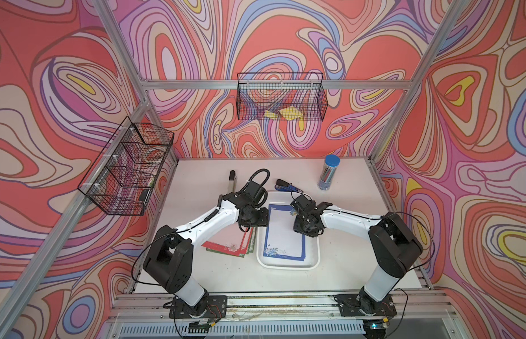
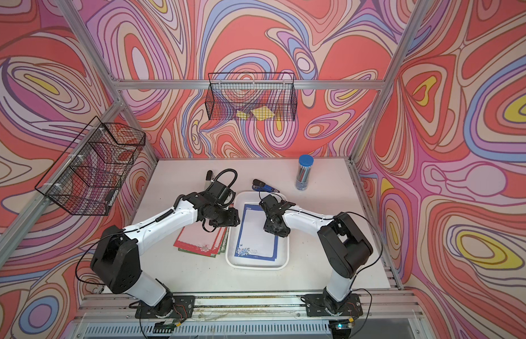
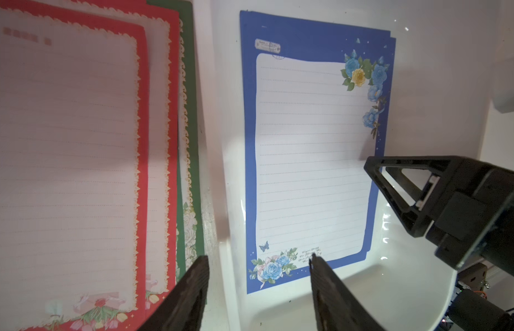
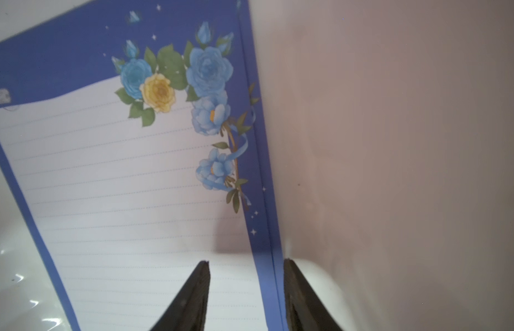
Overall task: Take out the stationery paper from the storage box
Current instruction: Pick up the stationery paper from the storage box.
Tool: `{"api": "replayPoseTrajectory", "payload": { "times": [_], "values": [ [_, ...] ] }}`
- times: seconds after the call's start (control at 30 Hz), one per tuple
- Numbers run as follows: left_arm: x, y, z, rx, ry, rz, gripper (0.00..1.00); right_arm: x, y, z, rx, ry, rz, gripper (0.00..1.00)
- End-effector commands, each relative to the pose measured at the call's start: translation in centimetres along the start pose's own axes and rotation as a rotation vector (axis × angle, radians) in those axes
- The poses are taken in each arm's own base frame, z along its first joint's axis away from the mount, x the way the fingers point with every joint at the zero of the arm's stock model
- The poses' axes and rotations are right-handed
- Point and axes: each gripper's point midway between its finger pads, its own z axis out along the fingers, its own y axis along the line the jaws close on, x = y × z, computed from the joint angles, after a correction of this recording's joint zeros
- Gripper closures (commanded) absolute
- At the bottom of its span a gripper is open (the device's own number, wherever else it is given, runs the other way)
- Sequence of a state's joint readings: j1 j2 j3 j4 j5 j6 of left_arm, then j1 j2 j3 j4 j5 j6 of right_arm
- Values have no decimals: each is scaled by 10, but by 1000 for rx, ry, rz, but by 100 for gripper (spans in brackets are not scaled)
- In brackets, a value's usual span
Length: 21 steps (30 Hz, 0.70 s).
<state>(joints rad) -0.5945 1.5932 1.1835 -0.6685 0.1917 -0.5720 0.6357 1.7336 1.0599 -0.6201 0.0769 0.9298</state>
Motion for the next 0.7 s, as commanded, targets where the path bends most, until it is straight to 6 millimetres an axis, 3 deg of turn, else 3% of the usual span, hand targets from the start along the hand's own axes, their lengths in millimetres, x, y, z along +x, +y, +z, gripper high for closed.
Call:
{"api": "replayPoseTrajectory", "payload": {
  "times": [0.0,0.1,0.37,0.67],
  "values": [
    [7,7,11,-12,39,-1,40,2,-2,6,4,11,14,54],
    [9,7,13,-6,49,-5,43,2,-1,8,3,12,15,54],
    [4,17,14,-50,27,-14,63,3,-2,11,6,17,16,54],
    [5,26,22,-65,50,-26,75,4,-2,12,8,18,13,54]
  ]
}}
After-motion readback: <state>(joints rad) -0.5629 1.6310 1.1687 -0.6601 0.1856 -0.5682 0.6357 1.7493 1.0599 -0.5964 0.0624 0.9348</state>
